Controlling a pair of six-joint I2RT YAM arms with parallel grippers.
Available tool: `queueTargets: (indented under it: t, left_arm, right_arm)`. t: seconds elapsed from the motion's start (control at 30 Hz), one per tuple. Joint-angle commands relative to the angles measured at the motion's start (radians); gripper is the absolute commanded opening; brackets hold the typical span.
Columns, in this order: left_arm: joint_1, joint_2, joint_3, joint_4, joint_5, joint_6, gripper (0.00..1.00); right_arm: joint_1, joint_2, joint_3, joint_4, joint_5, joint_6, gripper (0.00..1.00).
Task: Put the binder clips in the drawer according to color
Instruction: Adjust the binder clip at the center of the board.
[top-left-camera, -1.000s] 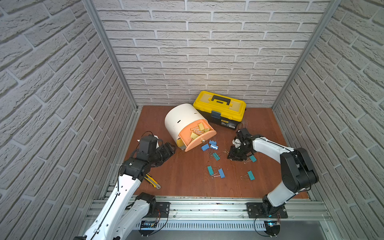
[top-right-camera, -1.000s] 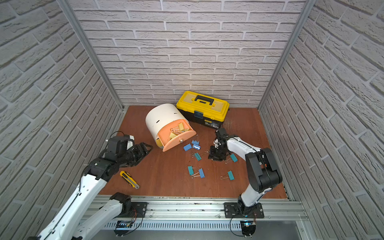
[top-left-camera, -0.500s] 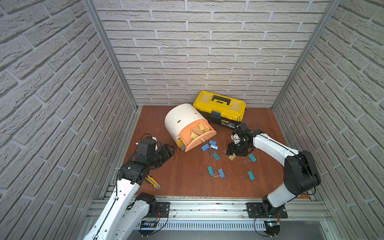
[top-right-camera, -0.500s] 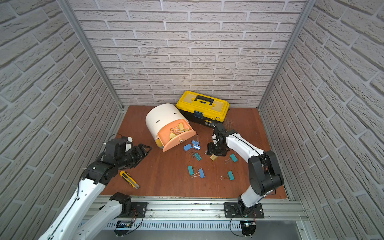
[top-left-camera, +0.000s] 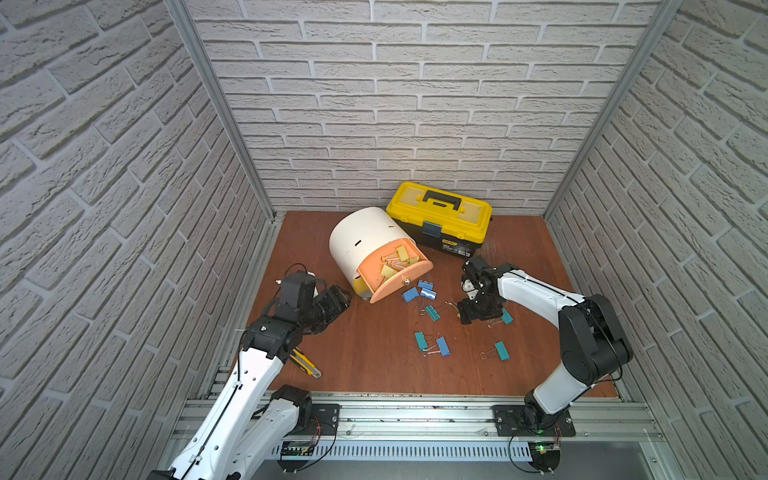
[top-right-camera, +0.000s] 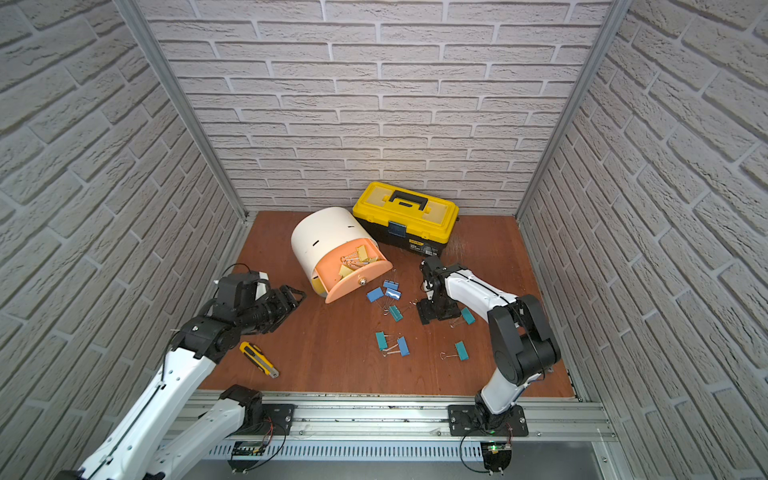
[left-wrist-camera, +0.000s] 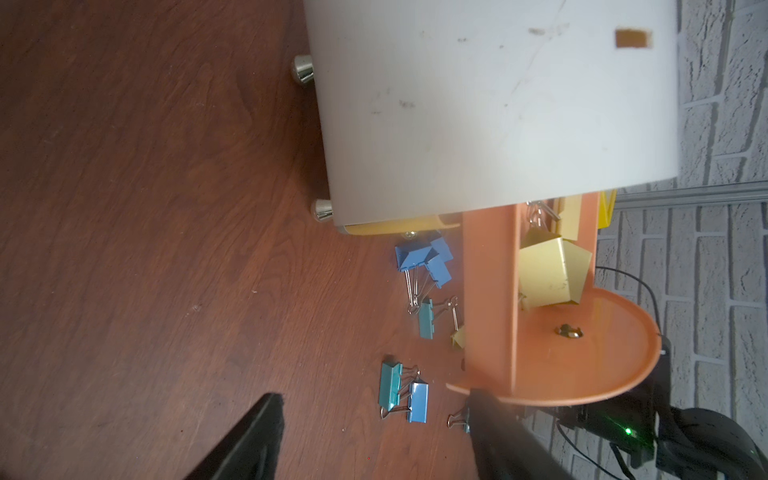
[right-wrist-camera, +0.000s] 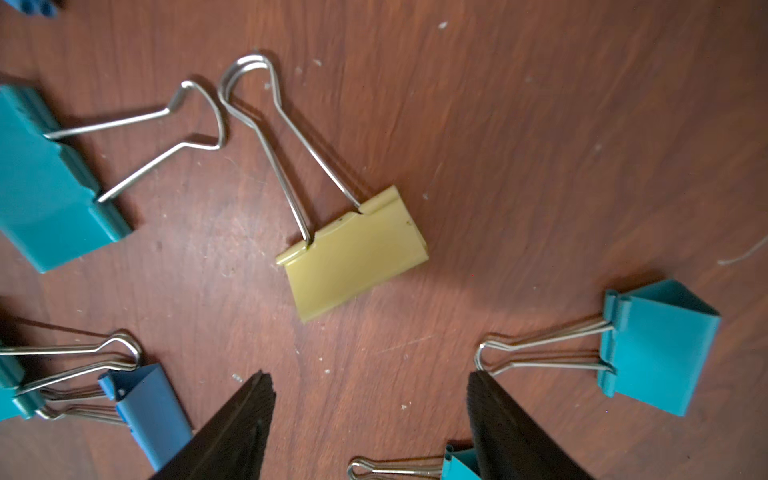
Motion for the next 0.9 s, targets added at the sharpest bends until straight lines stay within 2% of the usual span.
queueTargets:
  t: [0.0, 0.47, 0.87]
  left_arm:
    - [0.004, 0.009, 0.034, 0.030, 0.008, 0.021, 0.75]
    - [0.007, 0.067, 0.068, 0.031, 0.025, 0.041, 0.75]
    - [0.008, 0.061, 0.073, 0.014, 0.019, 0.042, 0.75]
  right_arm:
    - [0.012, 0.012, -0.012, 0.034, 0.046, -0.021, 0.77]
    - [0.014, 0.116, 0.065, 0.060, 0.124, -0.020, 0.74]
    - [0.014, 0.199, 0.157, 0.057, 0.108, -0.016, 0.71]
